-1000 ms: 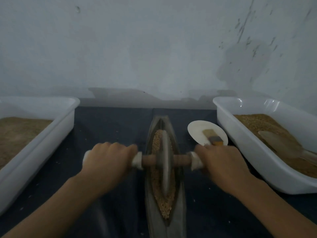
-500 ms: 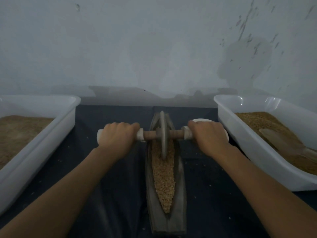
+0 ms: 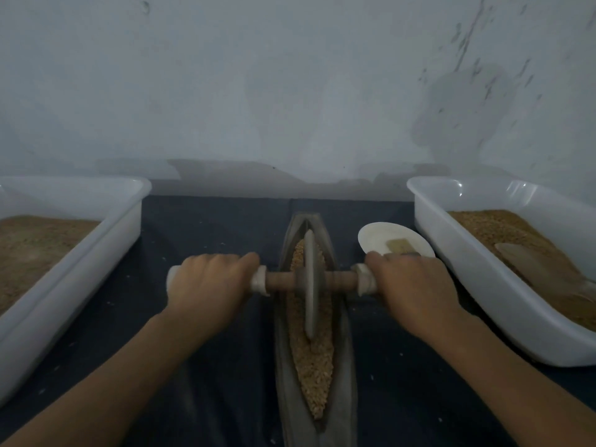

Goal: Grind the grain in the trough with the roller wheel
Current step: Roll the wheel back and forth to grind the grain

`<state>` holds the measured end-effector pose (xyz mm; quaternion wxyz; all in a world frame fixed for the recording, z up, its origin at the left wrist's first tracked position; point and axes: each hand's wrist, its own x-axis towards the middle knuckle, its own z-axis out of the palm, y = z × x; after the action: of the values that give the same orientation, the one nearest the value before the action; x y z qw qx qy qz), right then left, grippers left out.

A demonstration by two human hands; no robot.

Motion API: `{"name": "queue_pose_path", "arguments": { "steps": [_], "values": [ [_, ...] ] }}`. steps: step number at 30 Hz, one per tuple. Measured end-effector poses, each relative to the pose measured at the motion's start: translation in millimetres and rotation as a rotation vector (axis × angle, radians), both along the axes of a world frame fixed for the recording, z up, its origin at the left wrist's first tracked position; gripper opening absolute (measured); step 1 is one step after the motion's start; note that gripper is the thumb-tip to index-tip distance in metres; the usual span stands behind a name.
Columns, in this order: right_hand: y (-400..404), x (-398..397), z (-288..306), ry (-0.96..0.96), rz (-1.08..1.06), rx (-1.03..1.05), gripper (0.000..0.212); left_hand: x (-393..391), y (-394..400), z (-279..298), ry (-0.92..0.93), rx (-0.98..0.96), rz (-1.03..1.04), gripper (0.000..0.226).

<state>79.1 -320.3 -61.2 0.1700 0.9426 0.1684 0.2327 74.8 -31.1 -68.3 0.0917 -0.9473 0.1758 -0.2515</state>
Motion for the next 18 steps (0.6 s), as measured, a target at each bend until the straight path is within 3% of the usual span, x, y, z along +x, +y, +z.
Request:
{"name": "queue_pose_path", "arguments": {
  "steps": [6,9,13,16,18],
  "values": [
    [5,41,8,0.006,-0.011,0.068,0.030,37,-9,9,0.030,-0.068,0.094,0.015],
    [-2,14,5,0.054,0.020,0.059,0.037,13,-3,12,0.123,-0.025,0.084,0.022],
    [-9,-34,2,0.097,0.124,0.132,0.066,-24,11,6,0.148,0.031,0.005,0.032],
    [-9,-33,-3,0.135,0.065,0.142,0.061,-20,11,6,0.097,0.033,-0.055,0.040],
    [-5,-14,-1,0.069,0.037,0.114,0.051,-4,6,4,0.097,-0.004,0.008,0.029]
  ]
}}
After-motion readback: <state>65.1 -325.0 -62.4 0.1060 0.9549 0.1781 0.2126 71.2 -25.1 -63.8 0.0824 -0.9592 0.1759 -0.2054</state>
